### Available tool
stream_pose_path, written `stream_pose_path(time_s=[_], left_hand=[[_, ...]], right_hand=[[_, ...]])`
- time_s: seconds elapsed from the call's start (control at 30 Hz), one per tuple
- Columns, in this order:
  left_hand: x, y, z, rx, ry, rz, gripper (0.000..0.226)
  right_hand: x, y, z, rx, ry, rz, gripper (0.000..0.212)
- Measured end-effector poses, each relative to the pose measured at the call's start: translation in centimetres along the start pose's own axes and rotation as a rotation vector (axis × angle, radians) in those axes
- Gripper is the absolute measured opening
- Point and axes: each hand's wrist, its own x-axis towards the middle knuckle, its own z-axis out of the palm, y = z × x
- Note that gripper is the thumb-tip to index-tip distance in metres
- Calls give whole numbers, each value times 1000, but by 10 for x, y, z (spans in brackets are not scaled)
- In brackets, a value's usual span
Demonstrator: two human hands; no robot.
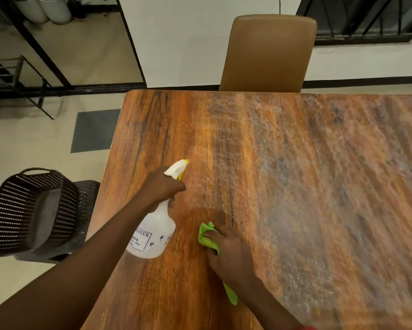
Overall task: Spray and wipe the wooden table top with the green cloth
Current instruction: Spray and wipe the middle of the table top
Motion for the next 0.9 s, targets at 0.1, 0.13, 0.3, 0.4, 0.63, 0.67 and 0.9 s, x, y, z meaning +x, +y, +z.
stream_pose_path(time_s=[0.1,0.13,0.3,0.4,0.63,0.67,0.9], left_hand=[[5,16,2,-12,12,30,47],[7,19,2,4,-3,30,51],[-8,0,6,173,-96,-51,55],[-23,-21,9,249,-118,-102,49],[-41,-47,17,243,-222,-133,40],[-41,-47,18,252,-210,-137,37],[-17,-33,8,121,-72,-1,36]], right_hand=[[-1,8,-3,-36,34,28,38],[0,13,-4,-39,49,51,37],[6,34,-10,14,115,157,34],[10,35,-12,20,132,154,33],[-22,13,13,-15,32,41,43],[-26,10,15,-13,28,21,42],[-25,2,24,-59,15,-42,41]])
